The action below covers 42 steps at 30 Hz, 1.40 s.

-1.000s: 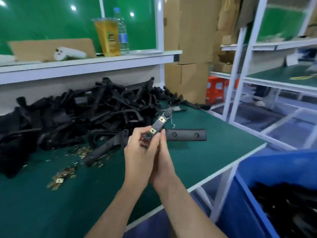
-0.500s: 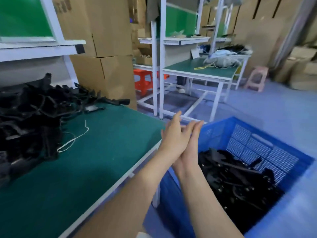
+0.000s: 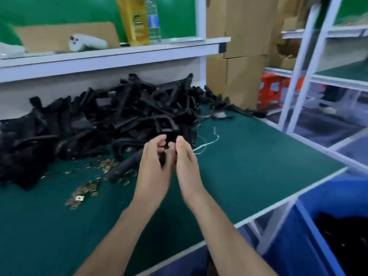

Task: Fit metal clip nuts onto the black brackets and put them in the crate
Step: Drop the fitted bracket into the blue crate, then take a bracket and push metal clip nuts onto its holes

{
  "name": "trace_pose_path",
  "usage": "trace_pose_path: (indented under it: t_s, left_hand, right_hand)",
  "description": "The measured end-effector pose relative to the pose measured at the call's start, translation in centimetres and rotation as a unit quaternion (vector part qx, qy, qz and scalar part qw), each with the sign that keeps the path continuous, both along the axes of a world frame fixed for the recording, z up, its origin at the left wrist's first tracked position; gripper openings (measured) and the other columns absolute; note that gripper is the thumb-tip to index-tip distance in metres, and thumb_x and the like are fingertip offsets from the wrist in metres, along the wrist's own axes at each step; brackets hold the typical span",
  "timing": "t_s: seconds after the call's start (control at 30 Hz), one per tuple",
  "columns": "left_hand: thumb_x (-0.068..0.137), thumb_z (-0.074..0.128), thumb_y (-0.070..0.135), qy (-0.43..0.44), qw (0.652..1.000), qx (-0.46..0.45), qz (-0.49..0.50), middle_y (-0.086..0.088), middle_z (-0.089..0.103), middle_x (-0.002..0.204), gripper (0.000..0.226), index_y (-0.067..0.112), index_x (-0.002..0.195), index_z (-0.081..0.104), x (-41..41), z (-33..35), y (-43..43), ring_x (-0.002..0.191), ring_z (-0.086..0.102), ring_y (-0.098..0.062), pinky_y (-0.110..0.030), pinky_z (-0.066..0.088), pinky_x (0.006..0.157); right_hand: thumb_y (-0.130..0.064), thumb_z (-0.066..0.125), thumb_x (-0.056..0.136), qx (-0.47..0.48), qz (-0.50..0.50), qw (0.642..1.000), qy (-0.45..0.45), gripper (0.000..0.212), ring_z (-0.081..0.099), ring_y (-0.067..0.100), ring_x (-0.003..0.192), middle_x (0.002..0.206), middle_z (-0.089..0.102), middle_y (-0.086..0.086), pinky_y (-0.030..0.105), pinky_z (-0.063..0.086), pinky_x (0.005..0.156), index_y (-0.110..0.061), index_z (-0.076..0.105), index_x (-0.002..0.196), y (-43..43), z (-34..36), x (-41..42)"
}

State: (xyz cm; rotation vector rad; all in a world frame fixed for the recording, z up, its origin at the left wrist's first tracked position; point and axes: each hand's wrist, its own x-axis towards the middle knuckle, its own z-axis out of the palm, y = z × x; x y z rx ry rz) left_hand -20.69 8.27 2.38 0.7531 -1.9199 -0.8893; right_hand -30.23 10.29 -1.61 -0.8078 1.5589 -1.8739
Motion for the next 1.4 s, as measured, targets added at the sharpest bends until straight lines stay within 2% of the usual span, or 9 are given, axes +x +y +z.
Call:
trace_pose_path:
  t_s: [0.2, 0.4, 0.63, 0.77, 0.97, 1.07, 1.13, 1.23, 1.4]
  left_hand:
    - [0.097, 0.061, 0.032, -0.249, 0.930, -0.143, 0.229, -0.005, 0.058, 0.122, 0.046, 0.013, 0.138, 0.052, 13.4, -3.9, -6.0, 0.111, 0.054, -0.025, -0.041, 0.046, 0.094]
    - [0.097, 0.054, 0.053, -0.346, 0.901, -0.121, 0.231, -0.008, 0.057, 0.134, 0.062, 0.013, 0.144, 0.051, 15.7, -4.8, -9.0, 0.129, 0.048, -0.031, -0.047, 0.036, 0.113]
    - [0.096, 0.064, 0.036, -0.303, 0.922, -0.158, 0.181, -0.002, 0.070, 0.111, 0.031, 0.016, 0.117, 0.072, 12.8, -4.3, -11.0, 0.113, 0.058, -0.029, -0.043, 0.030, 0.115]
    - [0.097, 0.062, 0.035, -0.172, 0.961, -0.093, 0.196, 0.022, 0.058, 0.083, 0.012, 0.027, 0.105, 0.066, 13.1, -3.7, -10.9, 0.089, 0.050, 0.001, -0.027, 0.031, 0.088]
    - [0.097, 0.063, 0.034, 0.052, 0.975, 0.105, 0.190, 0.014, 0.068, 0.078, 0.009, 0.030, 0.089, 0.062, 13.3, -1.8, -9.4, 0.065, 0.057, 0.001, -0.009, 0.042, 0.059]
    - [0.093, 0.068, 0.041, -0.045, 0.989, 0.119, 0.079, 0.019, 0.066, 0.075, 0.013, 0.033, 0.089, 0.059, 13.0, -2.2, -7.3, 0.066, 0.057, 0.003, -0.011, 0.043, 0.060]
    - [0.092, 0.064, 0.049, -0.192, 0.981, 0.015, 0.022, 0.015, 0.063, 0.088, 0.023, 0.035, 0.095, 0.047, 12.9, -2.9, -6.4, 0.080, 0.057, -0.001, -0.017, 0.045, 0.068]
    - [0.093, 0.054, 0.061, -0.292, 0.950, -0.108, -0.040, 0.013, 0.055, 0.104, 0.030, 0.038, 0.107, 0.041, 12.9, -3.1, -6.2, 0.096, 0.049, -0.007, -0.025, 0.042, 0.080]
    - [0.101, 0.033, 0.062, -0.259, 0.948, -0.174, 0.060, 0.009, 0.065, 0.114, 0.049, 0.026, 0.118, 0.061, 14.8, -3.1, -8.3, 0.110, 0.053, -0.012, -0.038, 0.042, 0.099]
  right_hand:
    - [-0.054, 0.044, 0.097, 0.051, 0.059, 0.978, 0.194, 0.040, 0.048, -0.013, 0.112, 0.138, 0.045, -0.020, 0.014, 0.044, 0.084, -0.049, 0.040, 0.137, -4.8, 0.0, 7.9]
    - [-0.022, 0.048, 0.104, 0.099, -0.017, 0.950, 0.294, 0.029, 0.056, 0.008, 0.102, 0.126, 0.053, -0.008, 0.035, 0.053, 0.085, -0.026, 0.051, 0.133, -6.9, 0.1, 9.1]
    - [-0.021, 0.048, 0.103, 0.086, 0.020, 0.967, 0.239, 0.017, 0.055, -0.002, 0.096, 0.110, 0.057, -0.016, 0.026, 0.052, 0.078, -0.033, 0.057, 0.113, -7.0, -0.4, 8.4]
    - [-0.025, 0.048, 0.104, 0.059, 0.057, 0.970, 0.231, 0.016, 0.058, -0.002, 0.093, 0.107, 0.061, -0.016, 0.017, 0.049, 0.073, -0.036, 0.060, 0.109, -6.6, 0.1, 8.9]
    - [-0.055, 0.048, 0.098, -0.001, 0.120, 0.989, 0.092, 0.035, 0.059, -0.010, 0.111, 0.120, 0.068, -0.021, 0.013, 0.047, 0.090, -0.039, 0.063, 0.125, -6.3, 0.9, 9.4]
    - [-0.060, 0.047, 0.097, -0.004, 0.127, 0.992, -0.011, 0.042, 0.064, 0.007, 0.116, 0.123, 0.071, -0.008, 0.035, 0.048, 0.105, -0.034, 0.068, 0.123, -6.6, 1.9, 8.5]
    - [-0.058, 0.045, 0.097, -0.027, 0.134, 0.984, -0.118, 0.043, 0.071, 0.020, 0.105, 0.111, 0.076, 0.003, 0.041, 0.051, 0.099, -0.028, 0.075, 0.106, -6.6, 2.6, 7.8]
    - [-0.059, 0.046, 0.096, -0.071, 0.142, 0.956, -0.246, 0.054, 0.070, 0.022, 0.076, 0.084, 0.073, 0.003, 0.036, 0.056, 0.081, -0.012, 0.065, 0.116, -6.3, 3.3, 6.7]
    - [-0.059, 0.037, 0.103, -0.092, 0.080, 0.978, -0.168, 0.050, 0.035, 0.011, 0.051, 0.063, 0.043, -0.007, 0.028, 0.037, 0.053, -0.017, 0.064, 0.109, -5.8, 3.6, 5.7]
